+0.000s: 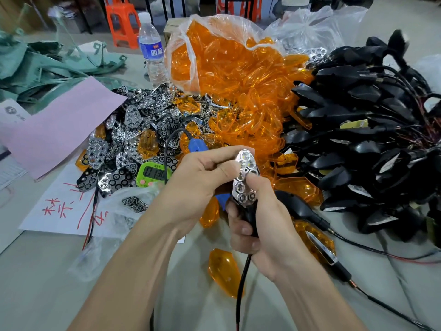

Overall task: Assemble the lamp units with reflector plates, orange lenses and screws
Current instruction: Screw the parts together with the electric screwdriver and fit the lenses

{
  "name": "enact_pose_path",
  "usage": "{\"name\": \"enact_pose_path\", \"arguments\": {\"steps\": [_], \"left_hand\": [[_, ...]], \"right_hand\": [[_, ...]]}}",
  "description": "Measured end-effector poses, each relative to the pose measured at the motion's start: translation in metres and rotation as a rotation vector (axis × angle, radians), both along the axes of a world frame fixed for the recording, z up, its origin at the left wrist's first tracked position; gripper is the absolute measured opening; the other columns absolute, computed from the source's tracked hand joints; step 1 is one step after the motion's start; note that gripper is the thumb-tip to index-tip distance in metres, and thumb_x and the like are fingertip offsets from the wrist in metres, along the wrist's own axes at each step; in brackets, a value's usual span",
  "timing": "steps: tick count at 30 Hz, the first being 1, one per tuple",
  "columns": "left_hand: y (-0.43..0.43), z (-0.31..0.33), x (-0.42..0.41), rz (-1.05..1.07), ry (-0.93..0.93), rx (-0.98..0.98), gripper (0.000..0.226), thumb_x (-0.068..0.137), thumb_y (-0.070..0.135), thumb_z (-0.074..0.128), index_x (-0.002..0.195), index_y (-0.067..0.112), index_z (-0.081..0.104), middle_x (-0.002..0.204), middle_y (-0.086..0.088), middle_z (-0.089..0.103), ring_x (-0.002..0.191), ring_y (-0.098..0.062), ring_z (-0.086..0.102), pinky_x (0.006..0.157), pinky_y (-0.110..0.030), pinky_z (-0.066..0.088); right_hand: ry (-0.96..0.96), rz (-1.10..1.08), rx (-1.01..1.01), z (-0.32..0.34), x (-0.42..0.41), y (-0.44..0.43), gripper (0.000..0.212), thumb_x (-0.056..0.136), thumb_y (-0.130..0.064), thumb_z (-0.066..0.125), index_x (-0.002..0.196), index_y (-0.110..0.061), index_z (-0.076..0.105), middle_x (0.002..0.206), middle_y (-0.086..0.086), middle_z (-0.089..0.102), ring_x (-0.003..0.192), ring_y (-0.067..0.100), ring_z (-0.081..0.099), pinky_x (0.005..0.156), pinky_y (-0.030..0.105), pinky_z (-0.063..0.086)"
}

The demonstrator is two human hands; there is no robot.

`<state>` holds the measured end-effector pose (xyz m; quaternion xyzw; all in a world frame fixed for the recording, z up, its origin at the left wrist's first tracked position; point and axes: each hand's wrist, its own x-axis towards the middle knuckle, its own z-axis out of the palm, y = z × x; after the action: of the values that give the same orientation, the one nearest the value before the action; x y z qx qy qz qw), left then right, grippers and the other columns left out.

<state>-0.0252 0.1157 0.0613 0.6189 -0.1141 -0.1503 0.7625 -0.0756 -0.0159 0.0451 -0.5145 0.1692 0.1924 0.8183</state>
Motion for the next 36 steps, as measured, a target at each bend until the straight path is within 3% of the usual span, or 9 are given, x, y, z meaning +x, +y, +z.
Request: {"name": "enact_pose_path", "arguments": {"steps": [4,9,14,17,20,24,27,32,36], "left_hand": [[-0.001,0.001,-0.003,-0.034,-0.033,-0.013,0.029,0.089,0.018,0.074,0.116,0.027,0.079,0.099,-0.003,0.077,0.082,-0.037,0.06,0.065,-0.03,0.058],[0.002,0.009,-0.006,-0.12,-0.063,-0.038,0.044,0.083,0.002,0.071,0.121,0.023,0.076,0.121,-0.007,0.076,0.118,-0.022,0.07,0.098,-0.03,0.056],[-0.005,0.012,-0.013,0.001,-0.085,-0.012,0.043,0.079,-0.001,0.067,0.112,0.024,0.079,0.111,-0.006,0.079,0.104,-0.019,0.073,0.088,-0.039,0.059],[-0.009,0.015,-0.016,0.044,-0.133,0.034,0.046,0.081,-0.01,0.064,0.109,0.024,0.078,0.107,-0.004,0.08,0.101,-0.016,0.074,0.089,-0.028,0.059],[-0.011,0.015,-0.018,0.087,-0.164,0.119,0.048,0.089,-0.016,0.06,0.113,0.022,0.077,0.107,-0.001,0.08,0.103,-0.015,0.074,0.09,-0.03,0.058],[-0.013,0.016,-0.017,0.097,-0.04,0.094,0.038,0.081,0.006,0.061,0.11,0.021,0.08,0.114,-0.003,0.078,0.113,-0.025,0.071,0.101,-0.041,0.057],[-0.021,0.018,-0.008,0.156,0.171,-0.003,0.022,0.09,0.03,0.066,0.091,0.017,0.083,0.108,-0.008,0.079,0.101,-0.023,0.074,0.083,-0.033,0.063],[-0.036,0.013,-0.013,0.314,0.241,-0.102,0.042,0.106,0.028,0.052,0.082,0.019,0.084,0.101,-0.007,0.08,0.096,-0.018,0.076,0.083,-0.03,0.062],[-0.043,0.015,-0.015,0.382,0.229,-0.205,0.043,0.106,0.021,0.053,0.078,0.015,0.084,0.095,-0.009,0.08,0.088,-0.018,0.075,0.078,-0.029,0.063]], "right_hand": [[-0.027,0.069,0.165,-0.001,-0.002,-0.005,0.059,0.094,-0.063,0.046,0.065,-0.013,0.058,0.06,0.002,0.04,0.044,0.009,0.026,0.039,0.022,0.016],[-0.075,0.149,0.304,0.0,-0.003,-0.008,0.054,0.081,-0.064,0.048,0.079,-0.011,0.042,0.05,-0.004,0.045,0.036,0.006,0.029,0.037,0.018,0.019],[-0.072,0.113,0.219,-0.004,-0.002,-0.007,0.055,0.078,-0.065,0.053,0.081,-0.011,0.046,0.057,-0.001,0.048,0.04,0.007,0.03,0.037,0.019,0.021],[-0.085,0.053,0.147,-0.006,0.0,-0.006,0.058,0.085,-0.073,0.052,0.079,-0.016,0.058,0.067,0.003,0.052,0.047,0.008,0.031,0.038,0.019,0.024],[-0.121,0.018,0.083,-0.005,0.0,-0.003,0.06,0.067,-0.084,0.057,0.068,-0.024,0.068,0.065,0.001,0.055,0.047,0.008,0.033,0.039,0.02,0.023],[-0.189,-0.022,0.022,-0.006,0.003,0.0,0.059,0.069,-0.086,0.064,0.066,-0.027,0.069,0.064,0.003,0.051,0.046,0.009,0.031,0.041,0.02,0.021],[-0.253,-0.04,-0.087,-0.009,0.005,0.004,0.055,0.071,-0.082,0.06,0.06,-0.029,0.064,0.059,0.001,0.044,0.044,0.009,0.032,0.039,0.021,0.025],[-0.225,-0.092,-0.463,-0.017,0.009,0.012,0.085,0.049,-0.109,0.04,0.062,-0.028,0.066,0.058,-0.003,0.056,0.057,0.015,0.053,0.06,0.039,0.041],[-0.253,-0.098,-0.569,-0.02,0.012,0.009,0.101,0.055,-0.11,0.03,0.076,-0.021,0.071,0.063,0.001,0.064,0.067,0.024,0.06,0.067,0.049,0.046]]}}
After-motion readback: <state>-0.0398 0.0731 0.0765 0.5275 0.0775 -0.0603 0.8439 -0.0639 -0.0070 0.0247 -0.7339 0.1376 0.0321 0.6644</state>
